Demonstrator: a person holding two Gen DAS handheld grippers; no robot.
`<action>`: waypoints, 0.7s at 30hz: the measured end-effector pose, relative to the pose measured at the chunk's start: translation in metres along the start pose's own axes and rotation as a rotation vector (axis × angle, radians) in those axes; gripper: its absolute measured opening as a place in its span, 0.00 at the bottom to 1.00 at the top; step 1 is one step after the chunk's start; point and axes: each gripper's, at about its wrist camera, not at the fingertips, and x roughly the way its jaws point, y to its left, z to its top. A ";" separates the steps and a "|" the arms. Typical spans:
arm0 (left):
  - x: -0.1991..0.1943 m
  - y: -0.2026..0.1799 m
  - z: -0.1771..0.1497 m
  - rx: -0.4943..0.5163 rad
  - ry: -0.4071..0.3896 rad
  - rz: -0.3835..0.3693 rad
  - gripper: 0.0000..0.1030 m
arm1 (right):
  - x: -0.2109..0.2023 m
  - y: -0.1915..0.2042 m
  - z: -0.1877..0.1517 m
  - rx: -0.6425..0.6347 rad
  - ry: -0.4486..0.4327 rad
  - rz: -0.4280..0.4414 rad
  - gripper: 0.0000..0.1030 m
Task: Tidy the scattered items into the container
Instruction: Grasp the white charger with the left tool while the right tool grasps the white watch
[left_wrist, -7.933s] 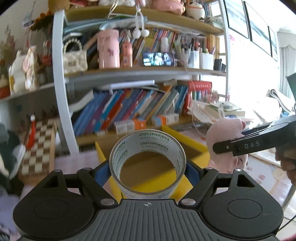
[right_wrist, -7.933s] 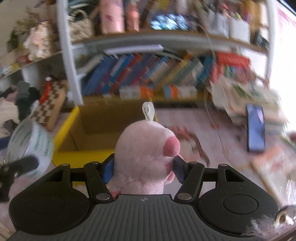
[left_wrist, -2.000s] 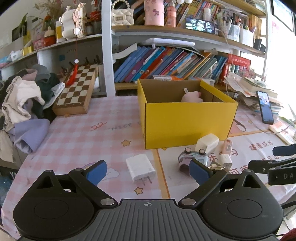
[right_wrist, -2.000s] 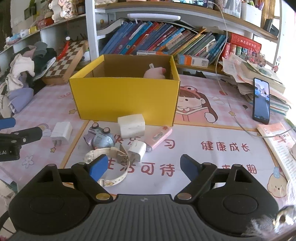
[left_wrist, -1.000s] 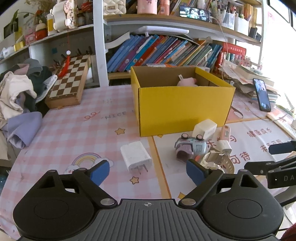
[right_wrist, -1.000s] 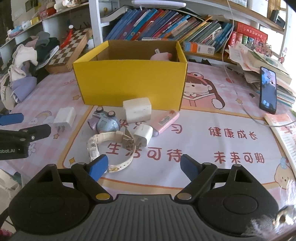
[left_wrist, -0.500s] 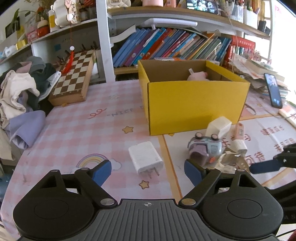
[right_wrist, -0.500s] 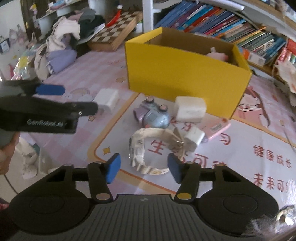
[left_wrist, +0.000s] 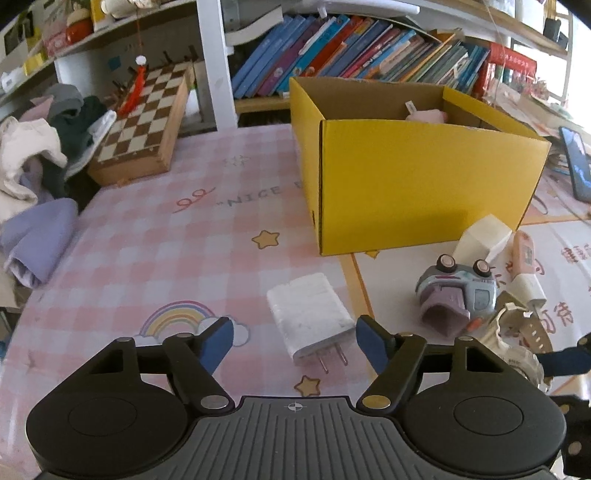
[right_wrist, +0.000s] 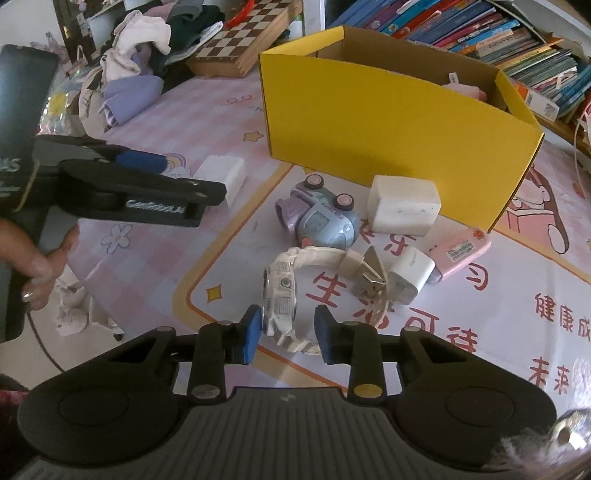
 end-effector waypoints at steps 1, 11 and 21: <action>0.002 0.000 0.001 0.001 0.001 -0.003 0.71 | 0.000 -0.001 0.000 0.000 0.001 0.004 0.28; 0.016 -0.004 -0.001 0.006 0.054 -0.052 0.49 | 0.004 0.002 -0.002 -0.035 0.033 0.026 0.19; 0.007 0.004 -0.005 -0.037 0.044 -0.062 0.48 | -0.008 0.002 -0.006 -0.028 0.001 0.001 0.16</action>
